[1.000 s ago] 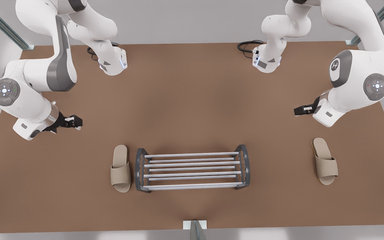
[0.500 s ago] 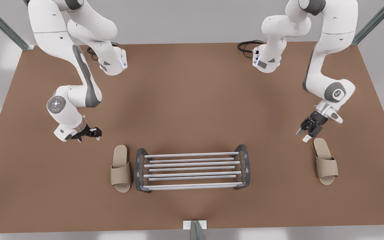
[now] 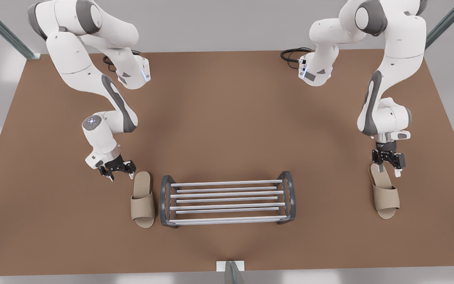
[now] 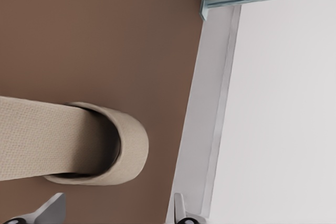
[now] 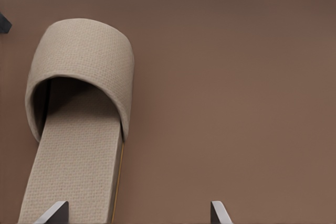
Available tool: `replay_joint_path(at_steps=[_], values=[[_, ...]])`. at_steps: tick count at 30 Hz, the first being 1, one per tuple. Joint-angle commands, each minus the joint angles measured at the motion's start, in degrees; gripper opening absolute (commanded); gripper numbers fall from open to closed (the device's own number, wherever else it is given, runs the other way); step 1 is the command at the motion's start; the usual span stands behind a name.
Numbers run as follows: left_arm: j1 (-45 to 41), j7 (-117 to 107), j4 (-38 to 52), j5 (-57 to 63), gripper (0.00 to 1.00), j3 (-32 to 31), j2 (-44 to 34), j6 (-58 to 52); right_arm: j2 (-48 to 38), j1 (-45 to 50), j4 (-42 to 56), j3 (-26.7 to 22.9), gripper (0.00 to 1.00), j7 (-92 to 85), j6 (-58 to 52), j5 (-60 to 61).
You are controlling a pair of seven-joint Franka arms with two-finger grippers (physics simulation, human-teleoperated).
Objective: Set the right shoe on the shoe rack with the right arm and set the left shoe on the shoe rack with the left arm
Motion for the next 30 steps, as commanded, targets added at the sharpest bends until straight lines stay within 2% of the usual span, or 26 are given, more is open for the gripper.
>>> replay_joint_path(at_steps=[1,16,30], values=[[0.68,21.0,1.0,-1.52,1.0,-0.89,1.12,1.57,1.43,0.27,1.06,0.02,1.0,3.94,6.87,-0.03],[4.11,21.09,14.18,-1.25,1.0,-3.62,11.49,1.48,10.4,1.68,8.97,0.02,1.0,3.59,10.56,-0.29],[5.25,21.09,18.31,-1.34,1.0,-5.29,15.45,1.22,17.17,1.94,15.3,0.02,1.0,3.68,13.02,-0.38]])
